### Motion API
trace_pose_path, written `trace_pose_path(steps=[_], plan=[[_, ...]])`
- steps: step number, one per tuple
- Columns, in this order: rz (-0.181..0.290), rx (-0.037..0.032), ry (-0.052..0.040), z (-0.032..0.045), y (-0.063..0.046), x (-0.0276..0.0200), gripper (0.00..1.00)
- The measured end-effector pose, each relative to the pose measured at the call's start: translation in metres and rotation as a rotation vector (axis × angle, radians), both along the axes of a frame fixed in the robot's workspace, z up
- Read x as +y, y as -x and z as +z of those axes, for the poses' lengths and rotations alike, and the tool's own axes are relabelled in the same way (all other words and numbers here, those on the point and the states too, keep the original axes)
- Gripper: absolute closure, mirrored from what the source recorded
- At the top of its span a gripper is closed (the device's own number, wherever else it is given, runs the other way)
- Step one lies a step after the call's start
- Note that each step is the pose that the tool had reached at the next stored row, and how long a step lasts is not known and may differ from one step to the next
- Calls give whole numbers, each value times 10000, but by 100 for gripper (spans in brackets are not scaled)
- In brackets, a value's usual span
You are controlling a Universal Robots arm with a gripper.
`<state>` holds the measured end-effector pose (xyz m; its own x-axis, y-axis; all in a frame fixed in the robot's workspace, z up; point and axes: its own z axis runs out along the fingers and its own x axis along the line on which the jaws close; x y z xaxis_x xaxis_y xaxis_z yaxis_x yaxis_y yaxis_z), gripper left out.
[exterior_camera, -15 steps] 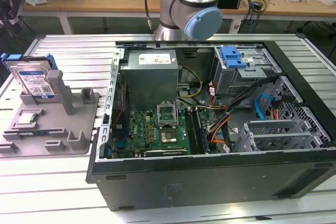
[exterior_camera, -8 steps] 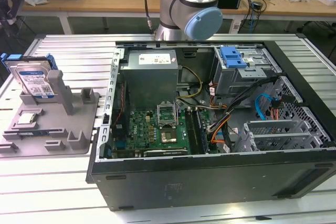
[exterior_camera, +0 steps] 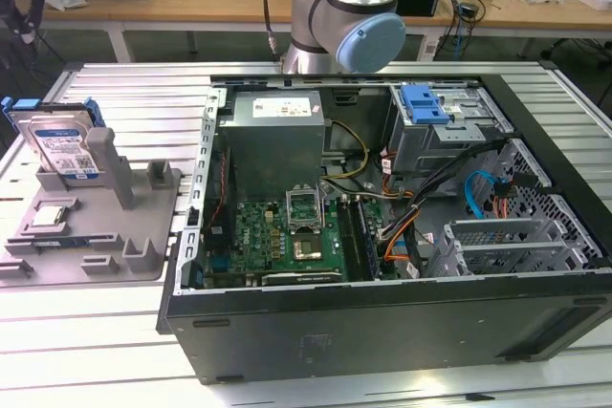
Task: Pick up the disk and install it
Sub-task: 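Pick up the disk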
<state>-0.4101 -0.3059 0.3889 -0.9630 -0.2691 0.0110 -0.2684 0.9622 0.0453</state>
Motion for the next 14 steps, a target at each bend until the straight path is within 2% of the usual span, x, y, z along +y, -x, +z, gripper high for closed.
trace_pose_path(steps=[2,14], plan=[[468,6,11,0,0,0,58],[3156,66,47,-2,0,0,58]])
